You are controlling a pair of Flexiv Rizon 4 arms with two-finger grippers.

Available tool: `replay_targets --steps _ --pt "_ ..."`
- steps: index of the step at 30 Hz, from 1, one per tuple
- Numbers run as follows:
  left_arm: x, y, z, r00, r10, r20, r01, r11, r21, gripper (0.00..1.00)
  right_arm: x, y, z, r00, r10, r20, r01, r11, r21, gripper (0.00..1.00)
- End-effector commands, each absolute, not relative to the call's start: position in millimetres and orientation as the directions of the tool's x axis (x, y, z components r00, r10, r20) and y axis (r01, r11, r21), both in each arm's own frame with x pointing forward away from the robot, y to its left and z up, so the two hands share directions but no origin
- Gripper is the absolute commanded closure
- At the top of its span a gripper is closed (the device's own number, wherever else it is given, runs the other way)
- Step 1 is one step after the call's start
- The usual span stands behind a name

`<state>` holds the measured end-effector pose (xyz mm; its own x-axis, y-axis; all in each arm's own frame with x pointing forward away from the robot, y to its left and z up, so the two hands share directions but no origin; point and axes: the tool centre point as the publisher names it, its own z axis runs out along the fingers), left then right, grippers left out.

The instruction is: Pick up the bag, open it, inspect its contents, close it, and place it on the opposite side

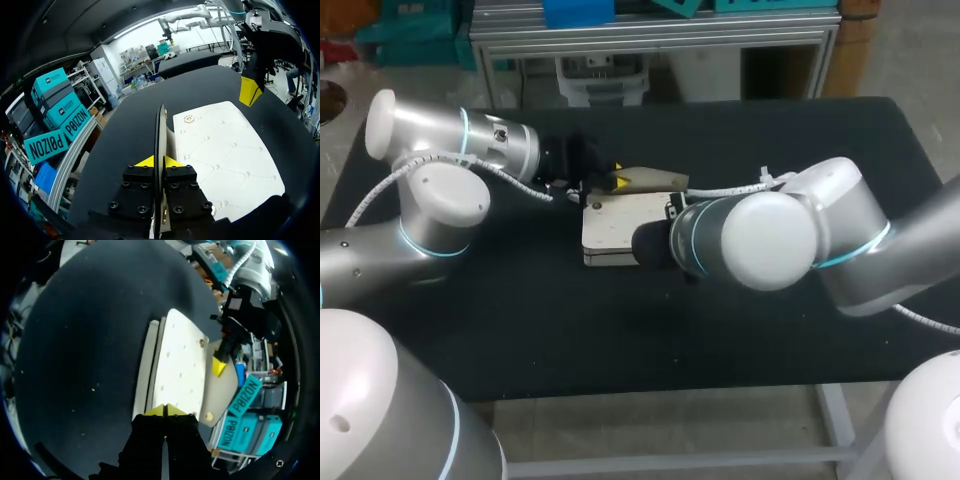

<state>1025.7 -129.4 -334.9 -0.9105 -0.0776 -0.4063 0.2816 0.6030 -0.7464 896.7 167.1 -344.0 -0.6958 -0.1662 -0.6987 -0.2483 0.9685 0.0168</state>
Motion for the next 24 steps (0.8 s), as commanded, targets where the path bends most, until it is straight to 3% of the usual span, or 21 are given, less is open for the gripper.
replay_targets --steps 1,3,11,24 --pt "1024 -128 -340 -0.913 -0.083 -0.399 0.271 0.607 -0.747 1.00 887 164 -347 -0.666 -0.139 -0.733 -0.215 0.977 0.010 0.96" --pt "1024 -127 -341 -0.916 -0.084 -0.392 0.265 0.608 -0.749 1.00 884 161 -347 -0.658 -0.122 -0.743 -0.204 0.979 0.019 0.86" --pt "1026 -126 -348 -0.925 -0.082 -0.370 0.248 0.606 -0.755 1.00 883 154 -356 -0.632 -0.109 -0.767 -0.194 0.981 0.020 0.65" --pt "1025 -130 -355 -0.930 -0.048 -0.363 0.261 0.608 -0.750 1.00 910 158 -373 -0.620 -0.099 -0.779 -0.205 0.978 0.039 0.69"
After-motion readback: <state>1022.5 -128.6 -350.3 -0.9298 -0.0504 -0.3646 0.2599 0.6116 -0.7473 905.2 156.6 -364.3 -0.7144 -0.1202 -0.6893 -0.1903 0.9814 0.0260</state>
